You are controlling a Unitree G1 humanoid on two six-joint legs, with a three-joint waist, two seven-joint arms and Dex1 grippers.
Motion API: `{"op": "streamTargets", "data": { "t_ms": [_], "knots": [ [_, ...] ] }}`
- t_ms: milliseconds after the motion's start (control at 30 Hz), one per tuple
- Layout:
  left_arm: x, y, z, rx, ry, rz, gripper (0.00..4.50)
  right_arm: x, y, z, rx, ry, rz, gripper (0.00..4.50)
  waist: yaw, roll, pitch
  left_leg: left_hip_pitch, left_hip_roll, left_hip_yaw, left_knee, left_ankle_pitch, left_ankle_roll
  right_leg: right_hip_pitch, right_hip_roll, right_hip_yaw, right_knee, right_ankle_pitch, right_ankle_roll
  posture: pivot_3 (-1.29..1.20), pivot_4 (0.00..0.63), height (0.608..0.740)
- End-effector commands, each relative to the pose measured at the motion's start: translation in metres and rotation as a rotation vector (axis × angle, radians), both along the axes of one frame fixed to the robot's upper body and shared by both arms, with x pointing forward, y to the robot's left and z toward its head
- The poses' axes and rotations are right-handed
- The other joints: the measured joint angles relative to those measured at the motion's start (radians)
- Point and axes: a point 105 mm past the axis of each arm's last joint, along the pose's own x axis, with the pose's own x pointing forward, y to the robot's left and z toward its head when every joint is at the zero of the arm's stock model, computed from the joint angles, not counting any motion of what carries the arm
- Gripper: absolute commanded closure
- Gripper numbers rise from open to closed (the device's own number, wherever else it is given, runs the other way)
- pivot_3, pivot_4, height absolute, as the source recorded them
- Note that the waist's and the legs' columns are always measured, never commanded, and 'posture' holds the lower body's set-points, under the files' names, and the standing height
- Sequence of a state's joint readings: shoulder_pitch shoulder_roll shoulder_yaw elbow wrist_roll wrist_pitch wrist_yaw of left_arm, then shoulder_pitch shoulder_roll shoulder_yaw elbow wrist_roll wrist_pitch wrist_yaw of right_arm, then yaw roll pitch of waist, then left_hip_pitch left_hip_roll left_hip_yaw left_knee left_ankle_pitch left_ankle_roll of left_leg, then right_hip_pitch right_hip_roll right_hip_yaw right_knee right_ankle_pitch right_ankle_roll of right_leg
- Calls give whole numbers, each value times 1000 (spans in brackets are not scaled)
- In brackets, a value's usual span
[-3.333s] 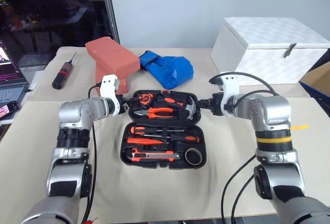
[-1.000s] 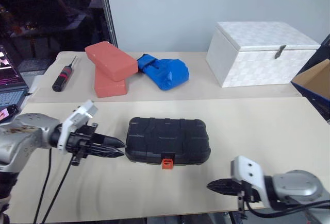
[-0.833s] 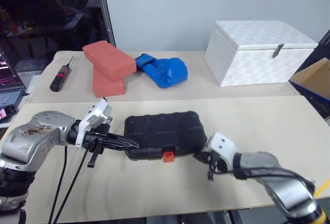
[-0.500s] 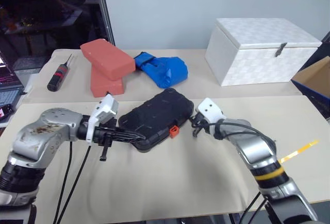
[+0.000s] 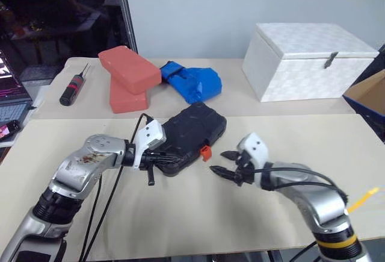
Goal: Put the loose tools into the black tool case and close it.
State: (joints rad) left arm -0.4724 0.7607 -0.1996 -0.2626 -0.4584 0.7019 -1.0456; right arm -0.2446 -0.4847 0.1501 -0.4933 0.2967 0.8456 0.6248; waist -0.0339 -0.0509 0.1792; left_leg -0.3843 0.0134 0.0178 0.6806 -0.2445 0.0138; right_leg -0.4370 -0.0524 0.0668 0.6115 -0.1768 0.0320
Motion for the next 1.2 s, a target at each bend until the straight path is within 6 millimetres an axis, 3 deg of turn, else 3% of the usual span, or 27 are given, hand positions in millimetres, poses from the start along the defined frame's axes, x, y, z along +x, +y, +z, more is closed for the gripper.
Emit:
{"op": "streamTargets", "data": {
  "t_ms": [33, 400, 633, 1000, 1200],
  "knots": [
    [2, 3, -9, 40, 7, 7, 4500, 17, 12, 8, 49, -53, -72, 1254, -7, 0, 0, 1, 1, 0, 0, 0, 0, 0, 1, 0, 0, -1, -2, 0, 150, 740],
    [4, 9, -9, 70, -18, 6, 4500, 27, 26, -7, 49, -38, -93, 1254, -10, 0, 0, -1, 0, -1, -2, 2, -1, -1, 1, 1, 0, 3, 4, 0, 150, 740],
    [6, 12, -12, 77, -19, 19, 4500, 31, 26, -1, 45, -78, -92, 3317, -11, 0, 0, 0, 1, -1, -2, 2, -1, -1, 2, 1, 1, 3, 3, 0, 150, 740],
    [7, 11, -15, 87, -15, 26, 4500, 22, 29, 26, 79, -178, -62, 3339, -13, 1, 0, -1, 1, -2, -2, 3, -1, -1, 2, 1, 1, 3, 3, 0, 150, 740],
    [7, 10, -17, 96, -12, 25, 4500, 25, 34, 28, 75, -181, -51, 3339, -12, 1, 0, -1, 2, -3, -2, 2, -1, -2, 4, 1, 0, 3, 3, 0, 150, 740]
  ]
}}
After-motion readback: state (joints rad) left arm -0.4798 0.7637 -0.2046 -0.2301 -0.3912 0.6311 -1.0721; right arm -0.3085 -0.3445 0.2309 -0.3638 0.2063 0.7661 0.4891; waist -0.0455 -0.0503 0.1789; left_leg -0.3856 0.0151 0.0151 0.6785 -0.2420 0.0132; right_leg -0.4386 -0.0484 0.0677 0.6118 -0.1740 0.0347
